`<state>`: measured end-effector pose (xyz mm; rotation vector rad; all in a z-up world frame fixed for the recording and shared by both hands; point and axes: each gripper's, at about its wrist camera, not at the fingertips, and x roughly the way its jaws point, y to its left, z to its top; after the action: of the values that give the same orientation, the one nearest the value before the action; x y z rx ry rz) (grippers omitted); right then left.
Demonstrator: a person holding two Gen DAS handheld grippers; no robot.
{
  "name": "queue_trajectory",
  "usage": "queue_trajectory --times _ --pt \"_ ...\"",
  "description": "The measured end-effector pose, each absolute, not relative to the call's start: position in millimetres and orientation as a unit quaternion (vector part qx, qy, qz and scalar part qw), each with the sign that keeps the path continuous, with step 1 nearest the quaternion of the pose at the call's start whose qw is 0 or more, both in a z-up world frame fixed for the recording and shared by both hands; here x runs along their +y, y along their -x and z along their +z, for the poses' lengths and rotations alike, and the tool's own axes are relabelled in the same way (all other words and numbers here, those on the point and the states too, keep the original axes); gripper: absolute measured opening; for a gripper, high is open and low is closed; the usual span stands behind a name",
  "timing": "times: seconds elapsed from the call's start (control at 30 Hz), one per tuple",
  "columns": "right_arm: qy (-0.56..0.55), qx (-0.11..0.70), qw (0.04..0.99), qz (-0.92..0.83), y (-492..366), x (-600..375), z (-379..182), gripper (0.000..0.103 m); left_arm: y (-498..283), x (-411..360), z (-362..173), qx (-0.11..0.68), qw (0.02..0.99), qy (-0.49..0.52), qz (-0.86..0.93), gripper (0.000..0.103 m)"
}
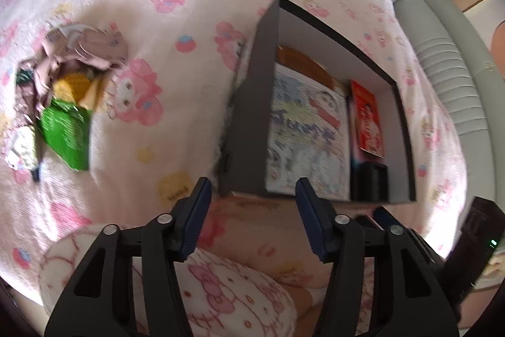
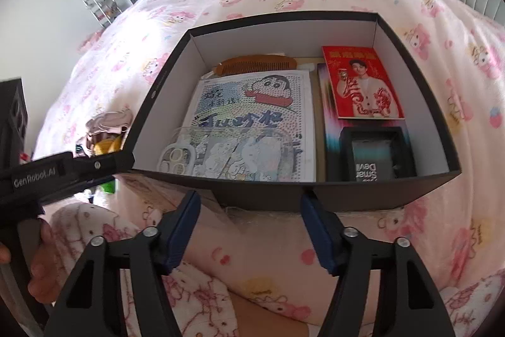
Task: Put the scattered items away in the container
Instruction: 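Move the right gripper down toward the babi card beside the box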
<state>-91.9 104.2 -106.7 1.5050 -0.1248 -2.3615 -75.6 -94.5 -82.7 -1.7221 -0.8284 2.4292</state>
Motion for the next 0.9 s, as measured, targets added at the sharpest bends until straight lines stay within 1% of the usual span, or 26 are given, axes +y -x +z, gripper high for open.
queue_trajectory --times 0.03,0.07,0.17,0.2,0.23,0.3,0.37,0.43,0.57,0.63,0.67,0.7,0.73,0.77,0.9 --pt "-0.53 -0.045 0.167 -0.83 91 105 -107 0.06 74 -92 -84 -0.268 0.034 0.561 0.782 0.048" --pt "-0.531 -0.048 0.167 -0.83 90 106 -108 0.06 73 -90 -84 -0.264 0.034 0.564 0.782 0.047" --pt "-0.537 -0.071 0.173 -0.823 87 112 -111 0.06 63 -85 -90 -0.262 0.042 0.573 0.775 0.047" --pt "-0.536 -0.071 0.173 -0.823 84 114 -111 0.06 60 -83 -89 -0.258 0.042 0.57 0.779 0.045" --pt "-0.531 -0.072 0.17 -0.827 82 115 -110 0.06 56 -82 -85 -0.25 0.038 0.566 0.784 0.042" --pt "-0.485 -0.078 0.156 -0.857 66 124 -94 0.06 50 -83 -75 -0.25 0.034 0.559 0.79 0.042" --pt "-0.455 -0.079 0.156 -0.873 57 126 -83 0.06 50 -84 -64 -0.24 0.034 0.544 0.803 0.043" --pt "-0.459 -0.073 0.14 -0.874 64 124 -85 0.06 58 -87 -60 -0.217 0.003 0.538 0.815 0.043" --pt "-0.527 -0.087 0.101 -0.84 86 137 -123 0.06 70 -98 -65 -0.232 -0.013 0.539 0.81 0.043" --pt "-0.548 -0.084 0.085 -0.828 87 142 -141 0.06 70 -98 -68 -0.207 -0.036 0.538 0.816 0.043" --pt "-0.557 -0.082 0.082 -0.823 89 142 -146 0.06 70 -96 -71 -0.198 -0.045 0.538 0.818 0.047" --pt "-0.561 -0.086 0.086 -0.819 92 141 -150 0.06 71 -99 -72 -0.197 -0.049 0.537 0.819 0.049" --pt "-0.562 -0.089 0.089 -0.817 95 140 -152 0.06 73 -101 -73 -0.2 -0.054 0.538 0.817 0.054" --pt "-0.564 -0.096 0.097 -0.814 99 137 -154 0.06 74 -103 -73 -0.2 -0.053 0.541 0.815 0.055" --pt "-0.568 -0.161 0.16 -0.791 108 127 -160 0.06 69 -100 -71 -0.213 -0.025 0.544 0.811 0.055"
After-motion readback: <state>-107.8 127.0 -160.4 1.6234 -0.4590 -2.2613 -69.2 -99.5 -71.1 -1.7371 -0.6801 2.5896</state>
